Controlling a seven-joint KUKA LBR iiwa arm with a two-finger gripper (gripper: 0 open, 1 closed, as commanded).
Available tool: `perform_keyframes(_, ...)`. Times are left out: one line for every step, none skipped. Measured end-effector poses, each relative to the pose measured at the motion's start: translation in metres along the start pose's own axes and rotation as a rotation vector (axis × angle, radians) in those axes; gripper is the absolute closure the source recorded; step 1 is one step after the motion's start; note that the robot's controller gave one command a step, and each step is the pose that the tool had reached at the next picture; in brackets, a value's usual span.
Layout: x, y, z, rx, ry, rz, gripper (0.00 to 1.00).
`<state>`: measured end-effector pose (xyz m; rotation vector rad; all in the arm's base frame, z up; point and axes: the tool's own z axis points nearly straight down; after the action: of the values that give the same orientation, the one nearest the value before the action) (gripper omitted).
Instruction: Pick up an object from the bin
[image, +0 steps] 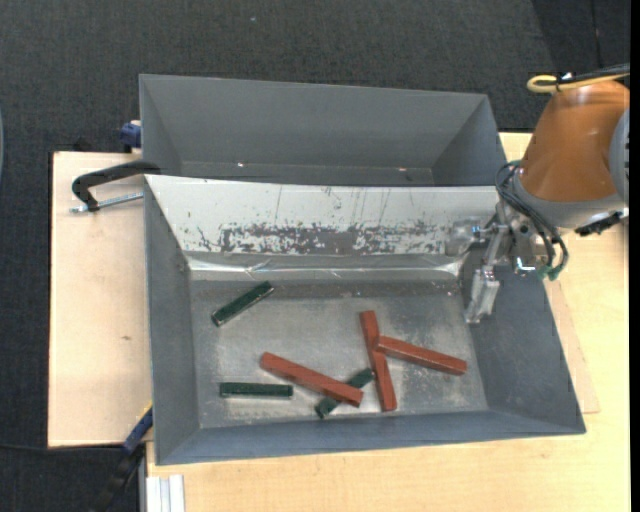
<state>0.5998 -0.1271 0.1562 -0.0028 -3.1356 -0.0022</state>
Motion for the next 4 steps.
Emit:
perform_keyframes(-0.002,0.0,-0.005,0.002,-0.008,-0.001,0.0)
perform_keyframes(0.005,0.016,0.017,0.006,-0.017,-0.091,0.0)
perform_keyframes(0.019,0.031,0.071,0.002,-0.01,-0.326,0.0)
perform_keyframes(0.051,0.041,0.088,0.004,-0.011,-0.241,0.0)
